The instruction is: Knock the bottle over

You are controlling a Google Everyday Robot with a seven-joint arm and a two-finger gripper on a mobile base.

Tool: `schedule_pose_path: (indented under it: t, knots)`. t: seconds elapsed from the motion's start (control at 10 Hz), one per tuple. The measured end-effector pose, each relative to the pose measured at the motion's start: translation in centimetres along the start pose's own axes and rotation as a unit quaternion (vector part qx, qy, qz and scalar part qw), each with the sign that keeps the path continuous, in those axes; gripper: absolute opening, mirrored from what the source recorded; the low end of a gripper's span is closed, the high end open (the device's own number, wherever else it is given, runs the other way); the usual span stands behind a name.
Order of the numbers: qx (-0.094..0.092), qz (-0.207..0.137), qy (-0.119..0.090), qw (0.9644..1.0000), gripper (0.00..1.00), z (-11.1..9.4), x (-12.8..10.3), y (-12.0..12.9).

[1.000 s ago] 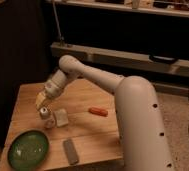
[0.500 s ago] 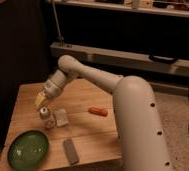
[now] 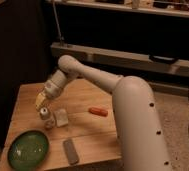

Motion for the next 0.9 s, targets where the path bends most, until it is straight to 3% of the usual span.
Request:
schedule_pose_path:
  t: [0.9]
  knots:
    - [-0.016, 0.007, 0.017, 0.9997, 0.0, 0.25, 0.1, -0.08]
